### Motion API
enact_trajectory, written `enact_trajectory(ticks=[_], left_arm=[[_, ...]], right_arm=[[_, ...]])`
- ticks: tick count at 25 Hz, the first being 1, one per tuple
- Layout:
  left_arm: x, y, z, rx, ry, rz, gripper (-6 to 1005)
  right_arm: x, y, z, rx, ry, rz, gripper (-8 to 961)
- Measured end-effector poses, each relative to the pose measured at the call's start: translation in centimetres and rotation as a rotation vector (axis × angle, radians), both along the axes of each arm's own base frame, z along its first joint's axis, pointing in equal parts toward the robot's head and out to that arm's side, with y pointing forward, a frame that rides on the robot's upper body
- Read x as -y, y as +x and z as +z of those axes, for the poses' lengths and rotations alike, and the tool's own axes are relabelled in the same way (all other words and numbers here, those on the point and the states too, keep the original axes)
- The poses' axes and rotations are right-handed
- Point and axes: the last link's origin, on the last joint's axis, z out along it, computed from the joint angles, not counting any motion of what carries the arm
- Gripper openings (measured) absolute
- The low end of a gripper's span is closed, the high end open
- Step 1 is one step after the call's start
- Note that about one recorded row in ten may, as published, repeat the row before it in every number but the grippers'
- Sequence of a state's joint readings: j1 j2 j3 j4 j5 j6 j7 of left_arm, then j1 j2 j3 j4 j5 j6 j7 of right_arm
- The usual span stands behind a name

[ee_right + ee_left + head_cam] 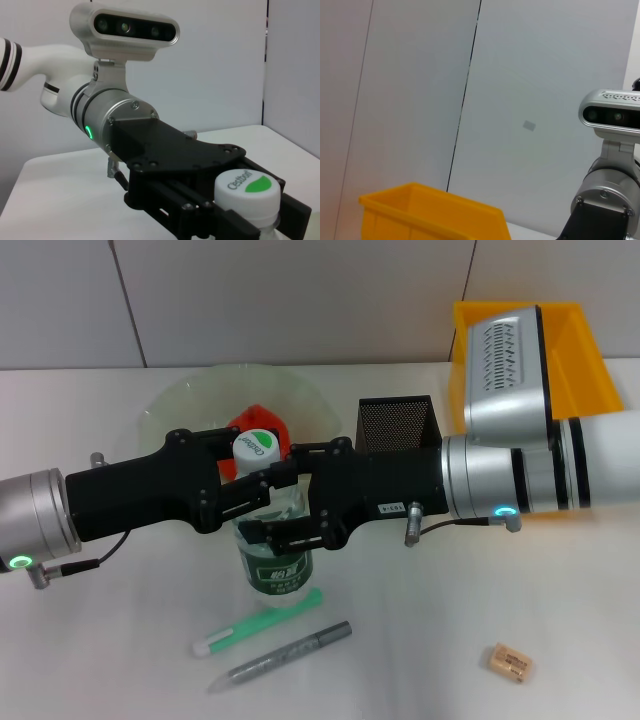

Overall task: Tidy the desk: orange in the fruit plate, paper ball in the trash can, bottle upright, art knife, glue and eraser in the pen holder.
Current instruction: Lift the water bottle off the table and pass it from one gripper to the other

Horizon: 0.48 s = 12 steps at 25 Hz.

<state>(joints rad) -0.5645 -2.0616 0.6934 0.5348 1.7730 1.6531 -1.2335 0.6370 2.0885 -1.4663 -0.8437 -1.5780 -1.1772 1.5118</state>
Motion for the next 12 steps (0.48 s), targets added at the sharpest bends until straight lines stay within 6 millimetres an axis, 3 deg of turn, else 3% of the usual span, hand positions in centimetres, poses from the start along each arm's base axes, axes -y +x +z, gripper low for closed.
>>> enact_trajectory(ticks=[12], left_arm=[[-0.10,0.02,0.10,-0.002,0.002,0.004,444]], right_arm=[[-0.14,-0.18,-0.05,-0.005,0.000,-0.004,781]])
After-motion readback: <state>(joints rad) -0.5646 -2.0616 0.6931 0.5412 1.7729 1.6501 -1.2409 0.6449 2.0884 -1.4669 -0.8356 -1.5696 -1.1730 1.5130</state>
